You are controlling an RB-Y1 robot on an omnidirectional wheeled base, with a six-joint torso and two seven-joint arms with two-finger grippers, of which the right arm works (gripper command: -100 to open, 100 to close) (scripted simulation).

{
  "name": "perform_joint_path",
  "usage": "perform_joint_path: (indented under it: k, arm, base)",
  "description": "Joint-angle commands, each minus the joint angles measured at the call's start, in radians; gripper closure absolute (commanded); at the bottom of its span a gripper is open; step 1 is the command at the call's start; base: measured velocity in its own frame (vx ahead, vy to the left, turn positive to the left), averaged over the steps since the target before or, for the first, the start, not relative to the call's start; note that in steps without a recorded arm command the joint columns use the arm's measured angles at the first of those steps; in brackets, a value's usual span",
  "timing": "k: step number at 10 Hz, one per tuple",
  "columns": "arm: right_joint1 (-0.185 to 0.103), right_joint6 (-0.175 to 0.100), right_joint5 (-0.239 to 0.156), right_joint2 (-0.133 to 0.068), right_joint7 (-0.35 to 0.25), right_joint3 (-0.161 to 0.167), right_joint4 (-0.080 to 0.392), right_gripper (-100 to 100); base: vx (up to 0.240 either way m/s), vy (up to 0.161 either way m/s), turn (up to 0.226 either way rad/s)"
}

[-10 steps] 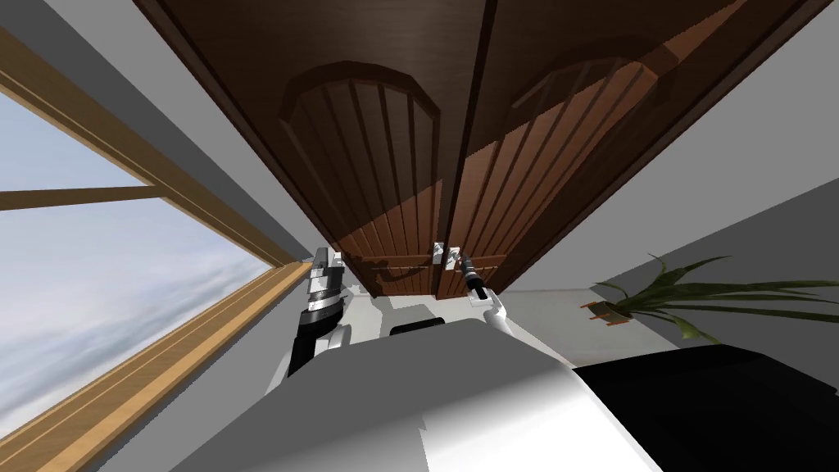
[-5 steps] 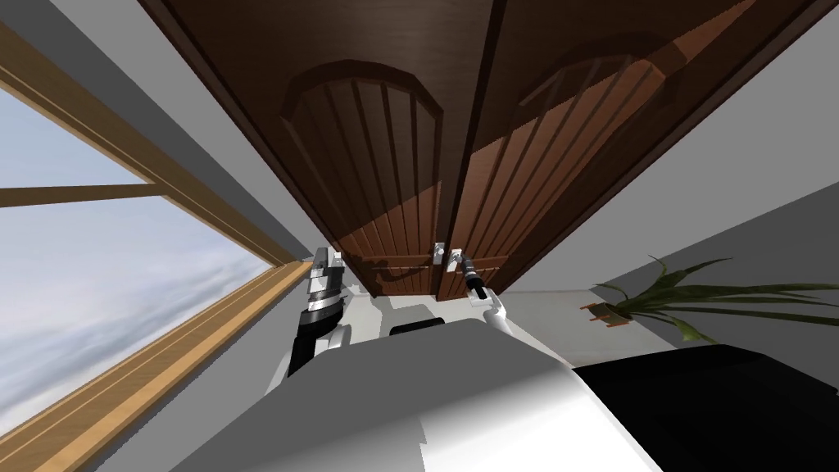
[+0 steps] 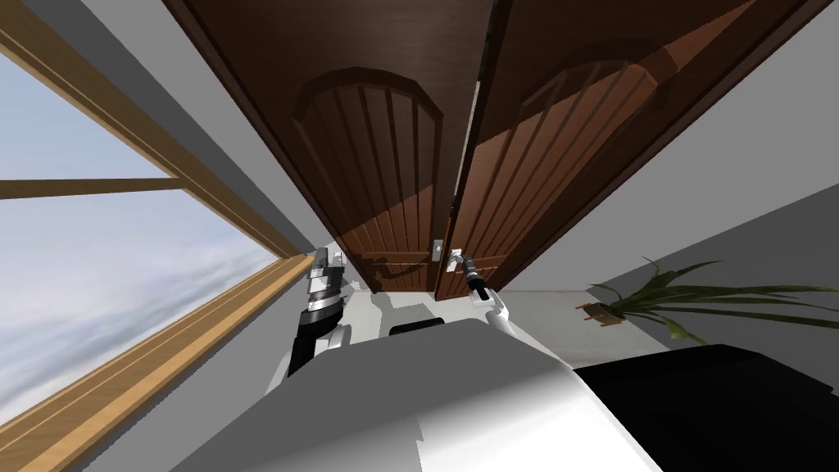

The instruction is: Pull the door open

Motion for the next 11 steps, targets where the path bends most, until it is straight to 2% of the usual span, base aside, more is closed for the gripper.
perform_joint_path:
  k: [1,2,8,9,11]
  arm:
    - [0.019,0.001,-0.001,-0.017,-0.016,0.005,0.001,100]
    - [0.013,-0.006,0.003,-0.018,-0.022,0.018,-0.007,-100]
    - [0.039,-0.016,0.021,-0.034,-0.07,0.085,-0.05,-100]
    - [0.033,-0.016,0.02,-0.032,-0.064,0.078,-0.041,-100]
    - [0.022,-0.017,0.015,-0.029,-0.055,0.071,-0.026,-100]
  base:
    - [-0.194,-0.037,0.06]
    - [-0.194,-0.03,0.09]
    - [-0.198,-0.023,0.071]
    - [-0.081,-0.002,0.005]
    - [0.141,-0.034,0.005]
